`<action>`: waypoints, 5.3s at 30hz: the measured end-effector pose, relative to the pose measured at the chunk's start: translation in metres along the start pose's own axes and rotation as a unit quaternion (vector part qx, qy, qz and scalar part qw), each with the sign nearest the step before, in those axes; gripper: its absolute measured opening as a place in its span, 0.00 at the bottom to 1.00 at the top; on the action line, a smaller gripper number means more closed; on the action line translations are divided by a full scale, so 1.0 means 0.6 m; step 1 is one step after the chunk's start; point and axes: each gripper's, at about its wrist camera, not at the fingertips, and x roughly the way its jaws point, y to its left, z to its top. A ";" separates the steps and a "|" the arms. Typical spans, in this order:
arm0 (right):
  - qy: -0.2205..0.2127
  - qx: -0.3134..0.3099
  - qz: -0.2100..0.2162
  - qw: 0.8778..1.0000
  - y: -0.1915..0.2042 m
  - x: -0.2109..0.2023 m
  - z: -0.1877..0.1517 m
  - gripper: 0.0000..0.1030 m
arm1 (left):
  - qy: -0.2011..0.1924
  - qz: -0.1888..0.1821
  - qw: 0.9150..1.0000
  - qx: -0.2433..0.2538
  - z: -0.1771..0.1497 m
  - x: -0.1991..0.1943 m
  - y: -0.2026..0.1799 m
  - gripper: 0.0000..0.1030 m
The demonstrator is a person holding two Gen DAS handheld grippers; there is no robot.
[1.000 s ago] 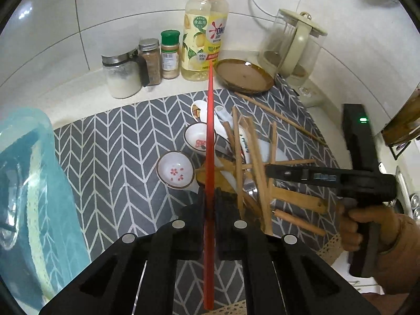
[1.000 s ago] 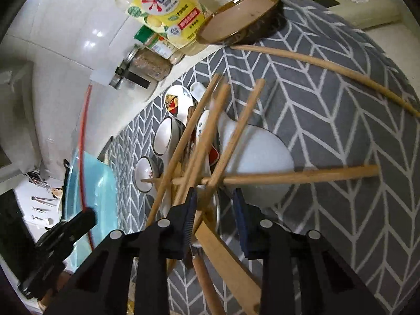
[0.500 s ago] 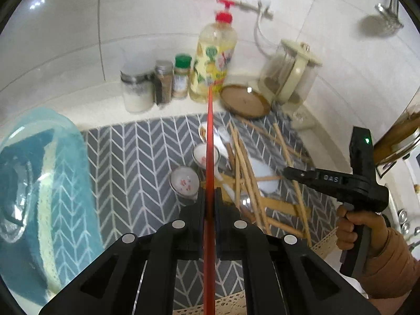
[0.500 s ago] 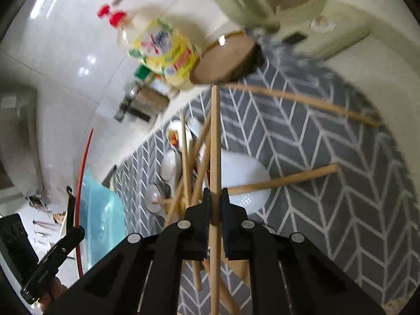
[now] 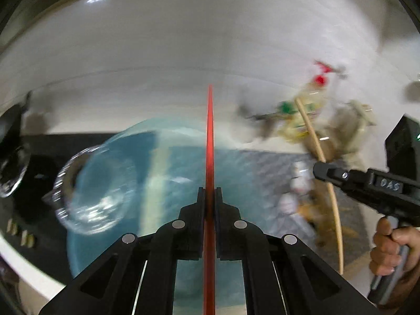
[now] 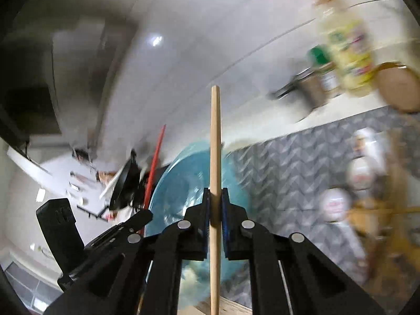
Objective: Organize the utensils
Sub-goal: 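Carry the red chopstick into the blue basin while the right tool carries its chopstick, then grasp a wooden chopstick with the left tool while the right tool grasps another, then lower both held chopsticks into the blue basin and open both tools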
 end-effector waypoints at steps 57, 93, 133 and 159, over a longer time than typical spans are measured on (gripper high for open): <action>-0.034 0.013 -0.233 0.972 -0.298 -0.252 -0.037 0.55 | 0.148 -0.140 0.969 0.140 -0.093 0.299 -0.427 0.18; -0.014 0.033 -0.216 0.976 -0.331 -0.129 -0.035 0.07 | 0.062 -0.162 0.982 0.069 -0.076 0.116 -0.329 0.06; -0.084 0.042 -0.173 0.980 -0.304 -0.268 -0.068 0.07 | 0.150 -0.108 0.978 0.096 -0.023 0.309 -0.394 0.27; -0.025 -0.049 -0.023 0.998 -0.007 -0.076 -0.030 0.07 | -0.006 -0.061 0.998 -0.008 0.009 -0.021 -0.121 0.07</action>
